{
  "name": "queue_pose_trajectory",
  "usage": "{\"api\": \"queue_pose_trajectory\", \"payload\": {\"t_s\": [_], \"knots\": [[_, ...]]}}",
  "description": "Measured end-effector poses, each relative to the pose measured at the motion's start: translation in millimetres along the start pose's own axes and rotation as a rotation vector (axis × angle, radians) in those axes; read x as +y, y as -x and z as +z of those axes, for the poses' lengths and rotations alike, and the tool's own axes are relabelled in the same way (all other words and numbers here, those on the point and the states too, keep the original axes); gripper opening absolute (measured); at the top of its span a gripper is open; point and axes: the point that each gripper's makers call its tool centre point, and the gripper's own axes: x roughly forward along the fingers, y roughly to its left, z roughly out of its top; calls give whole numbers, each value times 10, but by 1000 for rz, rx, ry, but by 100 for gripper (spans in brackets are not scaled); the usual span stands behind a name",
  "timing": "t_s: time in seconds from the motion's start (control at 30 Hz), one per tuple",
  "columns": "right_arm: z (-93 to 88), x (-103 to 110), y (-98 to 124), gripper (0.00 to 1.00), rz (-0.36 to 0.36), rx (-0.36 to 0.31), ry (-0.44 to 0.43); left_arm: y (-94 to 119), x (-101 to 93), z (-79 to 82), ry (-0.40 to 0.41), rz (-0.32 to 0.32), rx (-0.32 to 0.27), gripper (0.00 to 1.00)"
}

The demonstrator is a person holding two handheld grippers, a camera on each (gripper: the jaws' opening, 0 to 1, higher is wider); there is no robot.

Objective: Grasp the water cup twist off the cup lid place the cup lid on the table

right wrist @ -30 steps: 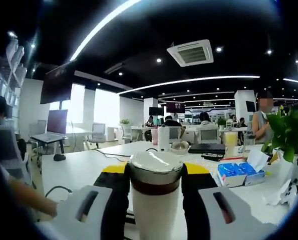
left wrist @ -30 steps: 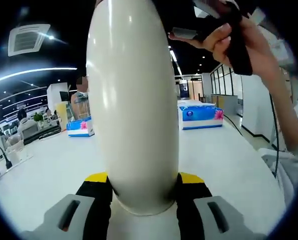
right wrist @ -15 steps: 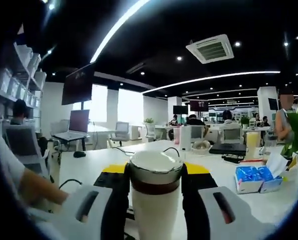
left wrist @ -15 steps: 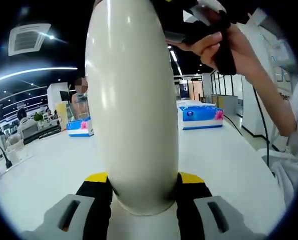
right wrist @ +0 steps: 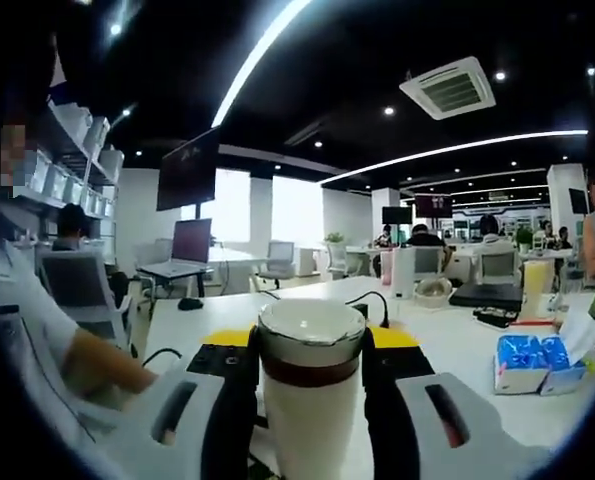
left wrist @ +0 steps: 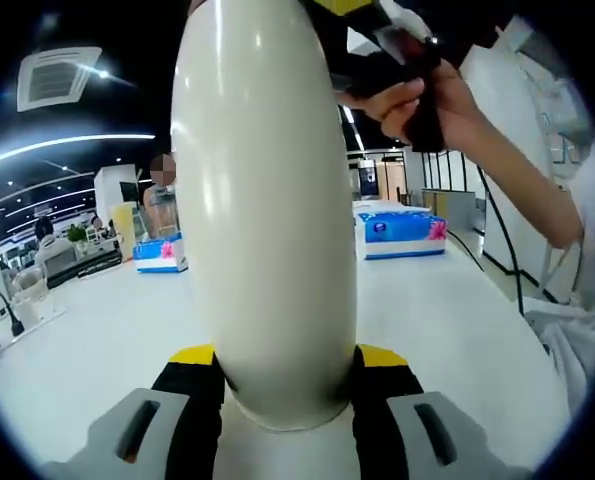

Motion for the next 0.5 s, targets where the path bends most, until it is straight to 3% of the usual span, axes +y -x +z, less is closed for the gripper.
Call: {"api": "queue_pose_trajectory", "payload": {"t_s": [0.5], "knots": [[-9,-17,0,43,131,-40,-46,-11,12,4,1,-1,0,51]]}}
